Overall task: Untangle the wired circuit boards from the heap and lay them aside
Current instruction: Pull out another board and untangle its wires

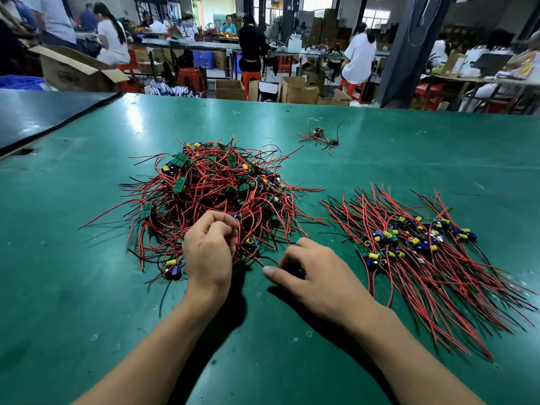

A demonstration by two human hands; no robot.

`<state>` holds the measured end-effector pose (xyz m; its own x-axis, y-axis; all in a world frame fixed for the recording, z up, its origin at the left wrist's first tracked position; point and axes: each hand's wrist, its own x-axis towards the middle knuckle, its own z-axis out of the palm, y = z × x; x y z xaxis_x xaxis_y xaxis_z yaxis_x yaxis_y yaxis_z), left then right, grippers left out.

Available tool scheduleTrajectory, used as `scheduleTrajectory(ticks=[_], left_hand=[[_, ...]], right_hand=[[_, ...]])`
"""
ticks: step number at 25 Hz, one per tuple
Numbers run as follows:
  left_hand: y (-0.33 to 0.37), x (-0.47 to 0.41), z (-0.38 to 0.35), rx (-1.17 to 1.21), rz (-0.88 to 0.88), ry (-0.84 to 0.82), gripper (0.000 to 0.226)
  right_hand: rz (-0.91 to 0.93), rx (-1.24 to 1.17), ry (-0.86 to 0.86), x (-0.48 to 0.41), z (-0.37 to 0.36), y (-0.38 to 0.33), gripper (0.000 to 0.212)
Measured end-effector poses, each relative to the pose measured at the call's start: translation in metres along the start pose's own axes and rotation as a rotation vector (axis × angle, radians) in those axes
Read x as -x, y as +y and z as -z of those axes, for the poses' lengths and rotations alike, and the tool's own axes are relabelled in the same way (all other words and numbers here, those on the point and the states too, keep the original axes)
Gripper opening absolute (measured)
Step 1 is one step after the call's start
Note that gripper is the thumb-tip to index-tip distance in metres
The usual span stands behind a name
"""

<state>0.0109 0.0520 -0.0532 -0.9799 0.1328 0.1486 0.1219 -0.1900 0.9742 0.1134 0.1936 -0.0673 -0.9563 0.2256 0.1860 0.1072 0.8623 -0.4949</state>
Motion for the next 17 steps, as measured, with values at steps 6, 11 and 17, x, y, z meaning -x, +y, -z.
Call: scheduleTrajectory(ticks=[6, 11, 17], left_hand=[[0.000, 0.007, 0.000, -0.305, -0.332, -0.064, 0.018], [0.003, 0.026, -0.007, -0.795, -0.563, -0.404, 0.017], [-0.005, 0.020, -0.006, -1.042, -0.546, -0.565, 0.024]], right_hand=[[-0.104, 0.062, 0.067, 0.000, 0.002, 0.000, 0.017], [-0.256, 0.169, 0.176, -0.006, 0.004, 0.011, 0.015], [-0.393, 0.097, 0.402, -0.010, 0.026, 0.030, 0.015]])
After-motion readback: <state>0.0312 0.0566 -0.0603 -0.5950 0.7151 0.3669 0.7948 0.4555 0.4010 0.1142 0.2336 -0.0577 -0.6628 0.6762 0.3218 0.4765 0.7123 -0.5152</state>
